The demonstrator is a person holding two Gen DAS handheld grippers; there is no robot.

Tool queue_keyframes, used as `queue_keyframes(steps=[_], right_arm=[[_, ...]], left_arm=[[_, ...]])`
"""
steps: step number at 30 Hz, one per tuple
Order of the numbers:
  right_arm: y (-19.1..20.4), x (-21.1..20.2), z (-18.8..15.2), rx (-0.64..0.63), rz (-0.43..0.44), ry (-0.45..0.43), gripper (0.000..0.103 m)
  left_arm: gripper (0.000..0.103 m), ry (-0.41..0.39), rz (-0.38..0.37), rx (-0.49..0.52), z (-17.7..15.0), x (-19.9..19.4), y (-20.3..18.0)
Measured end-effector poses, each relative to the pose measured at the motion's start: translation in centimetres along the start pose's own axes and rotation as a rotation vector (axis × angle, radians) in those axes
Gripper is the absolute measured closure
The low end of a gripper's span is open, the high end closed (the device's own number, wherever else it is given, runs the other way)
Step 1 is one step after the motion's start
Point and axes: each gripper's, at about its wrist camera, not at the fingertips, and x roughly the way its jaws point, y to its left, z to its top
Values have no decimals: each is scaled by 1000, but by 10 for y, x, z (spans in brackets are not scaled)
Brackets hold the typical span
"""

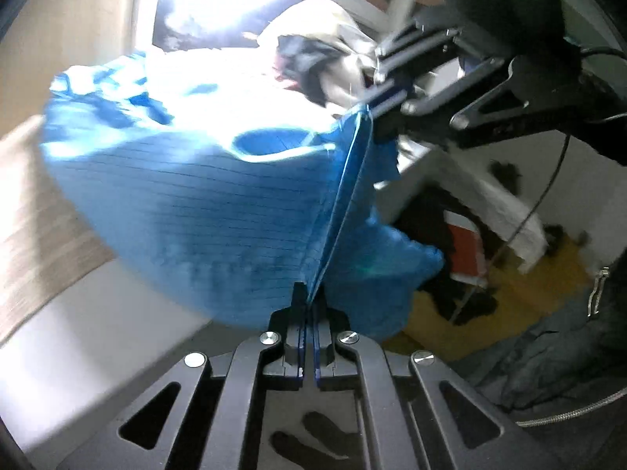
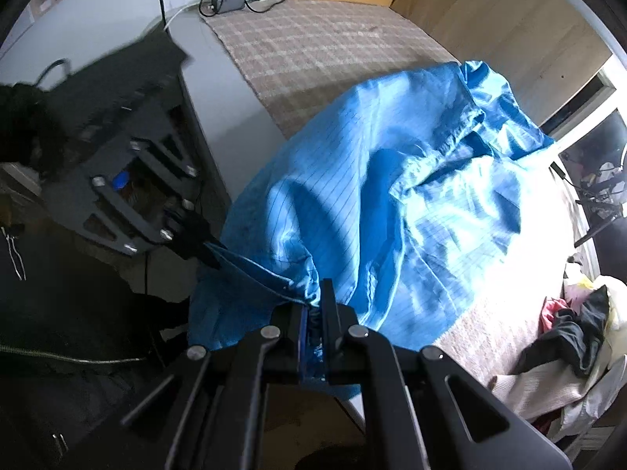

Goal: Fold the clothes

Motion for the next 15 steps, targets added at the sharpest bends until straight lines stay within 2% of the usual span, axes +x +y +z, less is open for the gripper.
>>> queue_keyframes(steps=[2, 4, 6, 8, 10, 11, 12, 14, 15], right_arm=[[11, 6, 1, -2, 23, -7, 98], [26, 15, -2, -3, 54, 2, 97], [38, 22, -7, 9, 86, 13, 91], [43, 21, -16, 47, 121, 20, 86], [48, 19, -25, 86, 155, 27, 80], [44, 14, -33, 141, 173, 14, 70], [36, 7, -43, 214, 192, -9, 55], [24, -3, -64, 341, 206, -35, 44], [21, -2, -76, 386, 190, -30, 44]], left_arm=[[101, -14, 71, -63, -17, -10, -5], [101, 2, 107, -153, -35, -13, -4], [101, 25, 135, -247, -54, -7, -1], [101, 36, 122, -325, -69, -1, 1], [100, 26, 113, -359, -74, 2, 1], [100, 20, 112, -373, -75, 2, 2], [100, 16, 110, -391, -76, 2, 4], [101, 5, 97, -434, -77, 0, 10], [101, 0, 88, -457, -78, -1, 14]])
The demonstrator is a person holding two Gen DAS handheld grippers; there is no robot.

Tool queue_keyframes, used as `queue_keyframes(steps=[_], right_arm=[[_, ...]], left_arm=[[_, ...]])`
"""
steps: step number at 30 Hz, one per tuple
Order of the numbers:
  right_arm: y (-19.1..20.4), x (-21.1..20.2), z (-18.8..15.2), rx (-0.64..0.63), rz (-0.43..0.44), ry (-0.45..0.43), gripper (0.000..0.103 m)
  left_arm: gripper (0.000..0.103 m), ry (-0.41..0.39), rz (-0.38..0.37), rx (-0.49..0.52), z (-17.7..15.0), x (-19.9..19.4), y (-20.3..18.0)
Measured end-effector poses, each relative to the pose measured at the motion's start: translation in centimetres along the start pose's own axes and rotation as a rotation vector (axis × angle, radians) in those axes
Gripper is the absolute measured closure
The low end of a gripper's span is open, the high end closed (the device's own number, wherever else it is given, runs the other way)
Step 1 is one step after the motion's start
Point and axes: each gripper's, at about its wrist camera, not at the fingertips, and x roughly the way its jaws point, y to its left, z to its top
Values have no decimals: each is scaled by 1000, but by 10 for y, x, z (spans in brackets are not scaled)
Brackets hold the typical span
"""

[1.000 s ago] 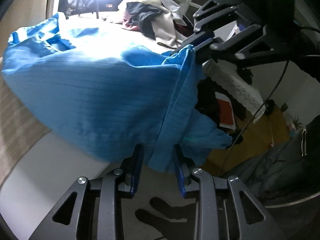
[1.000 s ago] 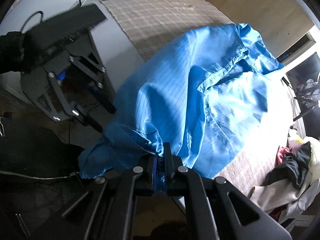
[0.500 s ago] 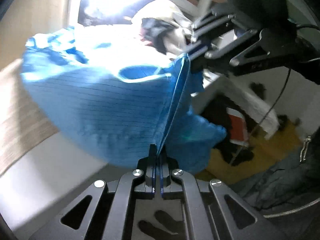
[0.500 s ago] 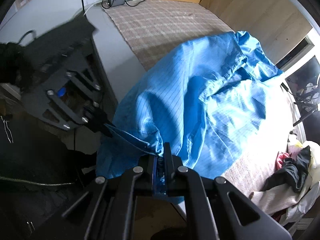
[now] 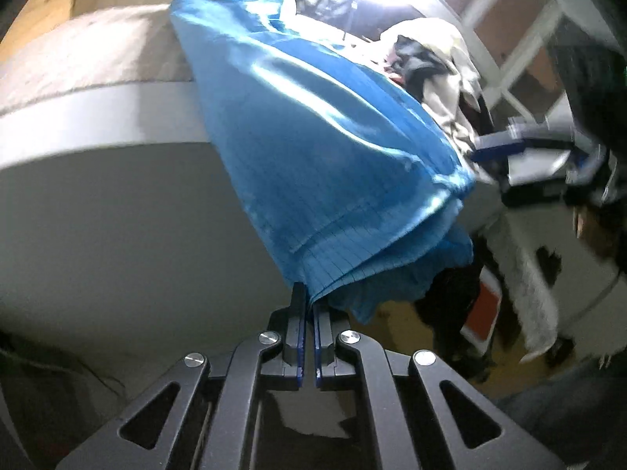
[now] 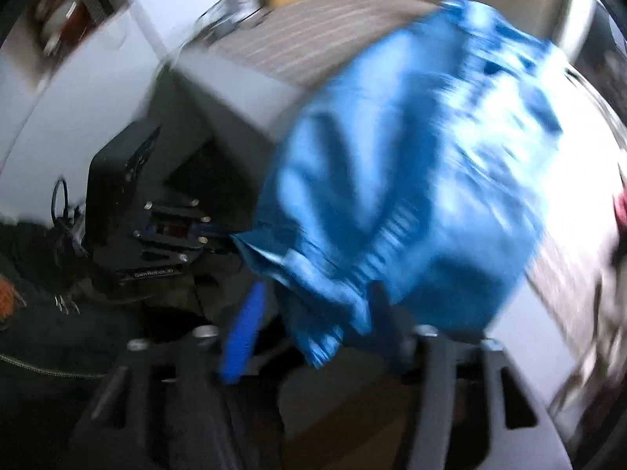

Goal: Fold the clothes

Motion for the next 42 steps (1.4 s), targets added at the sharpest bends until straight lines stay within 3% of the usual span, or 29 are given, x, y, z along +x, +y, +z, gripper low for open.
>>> queue_keyframes(steps=[3, 7, 8, 9, 10, 14, 16, 18, 21, 22, 24, 28, 30, 34, 38, 40, 41, 42], right_arm=[[-3, 15, -18, 59, 8, 35, 44], [15, 49, -28, 31, 10, 62, 45], [18, 57, -29, 34, 5, 61, 56], [20, 62, -28, 51, 18, 55, 88], [22, 65, -27, 75, 42, 46, 97], [52, 74, -10, 55, 131, -16, 97], [73, 77, 1, 16, 173, -54, 97], [102, 88, 11, -77, 187, -39, 97], [125, 102, 15, -159, 135, 42, 91], [124, 98, 13, -153, 134, 55, 88], [108, 80, 6, -96, 179, 41, 71], [51, 30, -12, 60, 285, -33, 66], [25, 18, -19, 154, 251, -68, 58], [-4, 30, -19, 293, 184, -85, 58], [3, 69, -2, 321, 174, -74, 58], [4, 91, 6, 393, 132, -70, 58], [4, 103, 10, 436, 107, -69, 66], [1, 105, 10, 449, 96, -62, 98]], left_arm=[[100, 12, 1, 16, -1, -2, 0], [100, 39, -11, 53, -5, -2, -10], [100, 43, -15, 58, -4, -2, -13], [99, 51, -15, 63, -4, -3, -14], [96, 65, -7, 69, -4, -6, -12], [92, 101, 71, 87, -11, -29, 6], [92, 89, 116, 47, -4, -51, 26], [92, 69, 153, 10, 6, -72, 44], [92, 17, 192, 31, 39, -93, 56], [92, 6, 187, 50, 50, -94, 55], [92, -6, 165, 104, 74, -90, 48], [92, 51, 134, 216, 96, -55, 28], [92, 75, 87, 260, 95, -39, 19], [92, 116, 86, 291, 83, -28, 14], [92, 137, 86, 310, 82, -21, 13], [92, 137, 94, 309, 83, -20, 13], [92, 136, 96, 306, 84, -20, 13], [92, 135, 99, 303, 84, -20, 13]])
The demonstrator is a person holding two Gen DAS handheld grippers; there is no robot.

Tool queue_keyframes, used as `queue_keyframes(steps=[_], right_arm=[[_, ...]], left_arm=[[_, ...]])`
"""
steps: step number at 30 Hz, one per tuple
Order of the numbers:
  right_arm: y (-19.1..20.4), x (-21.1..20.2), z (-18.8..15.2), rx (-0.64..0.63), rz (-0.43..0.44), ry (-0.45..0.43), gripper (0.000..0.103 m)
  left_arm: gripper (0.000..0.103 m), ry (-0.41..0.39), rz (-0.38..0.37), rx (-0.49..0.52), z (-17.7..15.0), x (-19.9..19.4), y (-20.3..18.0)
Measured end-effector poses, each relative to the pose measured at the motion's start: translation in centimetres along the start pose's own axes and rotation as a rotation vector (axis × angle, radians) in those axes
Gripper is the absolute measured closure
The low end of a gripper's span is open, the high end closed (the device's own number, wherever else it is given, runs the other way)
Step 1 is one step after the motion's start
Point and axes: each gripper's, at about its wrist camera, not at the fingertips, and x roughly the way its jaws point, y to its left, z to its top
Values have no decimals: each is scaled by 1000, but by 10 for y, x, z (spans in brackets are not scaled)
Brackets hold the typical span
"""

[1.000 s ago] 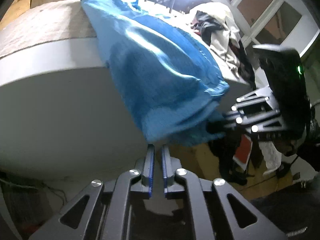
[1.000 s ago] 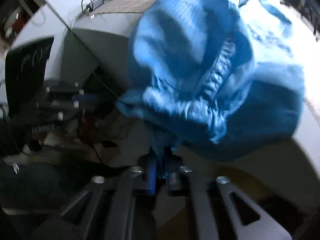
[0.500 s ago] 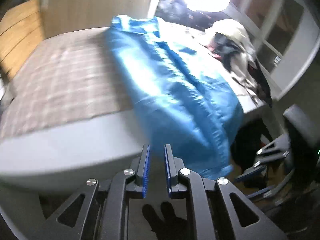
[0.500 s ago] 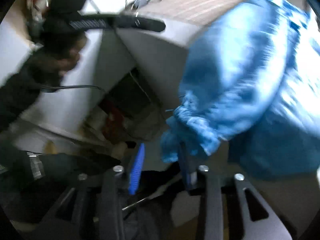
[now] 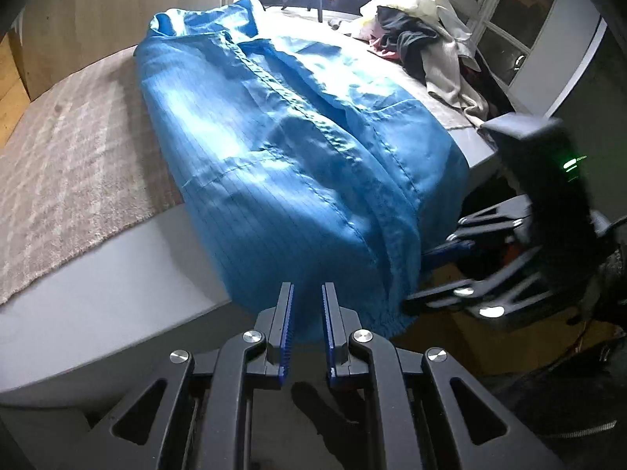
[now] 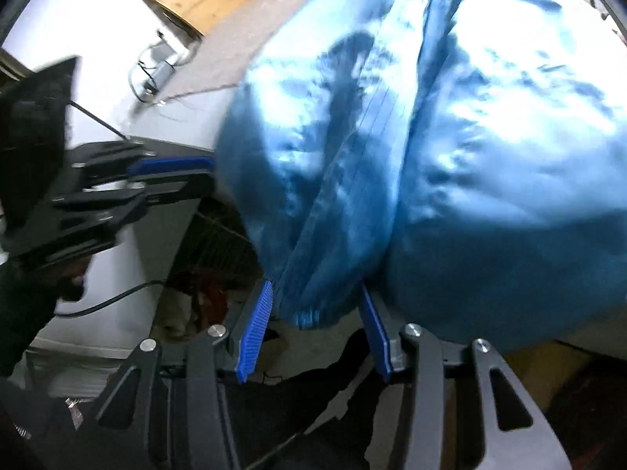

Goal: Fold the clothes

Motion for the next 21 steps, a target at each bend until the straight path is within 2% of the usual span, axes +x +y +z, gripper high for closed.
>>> queue_keyframes(steps=[4, 7, 8, 9, 11, 13, 16, 21], right_arm=[[-14, -16, -6, -16, -20, 31, 99], [-12, -40, -9, -49, -36, 18, 90], [-7, -50, -9, -64, -46, -6, 78], [-11, -64, -12, -51, -80, -45, 61], [-29, -91, -18, 2, -170, -133, 42], [-50, -109, -23, 69, -231, -187, 40], [-82, -98, -29, 185, -237, -140, 40], [-96, -64, -29, 173, -248, -85, 40]], left_arm=[[92, 7, -7, -58, -8, -1, 4], [89, 4, -13, -141, -9, -2, 13], [89, 1, -9, -164, -8, -3, 15], [89, 1, -8, -178, -7, -3, 16], [86, 2, -6, -207, -5, -3, 17], [75, 9, -1, -227, -4, -2, 17], [74, 57, 2, -216, -8, 12, 12], [73, 129, -8, -241, -9, 39, 15]])
